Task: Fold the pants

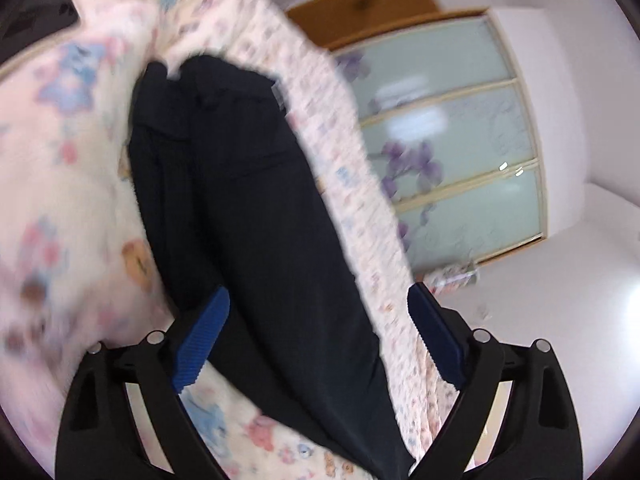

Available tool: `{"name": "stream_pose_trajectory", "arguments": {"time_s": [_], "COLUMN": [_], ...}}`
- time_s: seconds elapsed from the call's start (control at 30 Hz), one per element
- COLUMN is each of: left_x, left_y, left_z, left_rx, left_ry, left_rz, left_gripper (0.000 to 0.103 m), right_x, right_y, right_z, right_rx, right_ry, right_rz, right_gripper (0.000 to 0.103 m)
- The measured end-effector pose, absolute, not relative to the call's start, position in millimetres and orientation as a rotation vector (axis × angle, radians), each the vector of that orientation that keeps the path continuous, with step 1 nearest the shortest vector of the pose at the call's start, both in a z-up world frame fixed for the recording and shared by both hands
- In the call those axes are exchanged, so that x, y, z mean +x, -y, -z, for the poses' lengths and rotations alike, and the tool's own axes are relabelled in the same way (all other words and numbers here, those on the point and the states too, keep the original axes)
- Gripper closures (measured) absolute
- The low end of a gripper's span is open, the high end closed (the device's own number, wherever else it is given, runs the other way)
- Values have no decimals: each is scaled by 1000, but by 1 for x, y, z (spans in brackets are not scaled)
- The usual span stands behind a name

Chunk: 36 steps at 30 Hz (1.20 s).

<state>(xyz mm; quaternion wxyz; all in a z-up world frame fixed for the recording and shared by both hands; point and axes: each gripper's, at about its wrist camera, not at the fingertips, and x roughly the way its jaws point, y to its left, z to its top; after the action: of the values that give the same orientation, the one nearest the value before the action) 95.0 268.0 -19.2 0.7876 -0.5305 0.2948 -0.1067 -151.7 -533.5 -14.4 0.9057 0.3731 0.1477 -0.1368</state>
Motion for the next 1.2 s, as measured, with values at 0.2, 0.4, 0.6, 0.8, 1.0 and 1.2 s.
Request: {"name": "stream_pose_trajectory", "arguments": {"time_s": [0.2,0.4,0.6,0.8,1.0,1.2], "left_x": [129,159,141,137,123,60], "left_y": [-273,-274,-289,-294,-276,-270], "left_z": [26,38,35,46,8,-24], "left_rx": [-1110,-1154,-1208,-1178,-1024,-903], "left_ry": [-750,-864,-694,-709,-615,-472], "left_rz": [202,145,86,7,-49,-31], "left_gripper": [12,12,58,86,95,95], "right_x": [-149,-149,-149,-149,-150,-149], "right_y": [538,537,537,536,535,538], "right_z": [20,20,21,21,21,21], "right_rx": [795,799,801,805,803,806], "right_ry": [-307,-303,-299,-305,-304,-301], "right_rz": [258,239,224,219,219,212], "right_gripper": [30,27,26,25,25,25]}}
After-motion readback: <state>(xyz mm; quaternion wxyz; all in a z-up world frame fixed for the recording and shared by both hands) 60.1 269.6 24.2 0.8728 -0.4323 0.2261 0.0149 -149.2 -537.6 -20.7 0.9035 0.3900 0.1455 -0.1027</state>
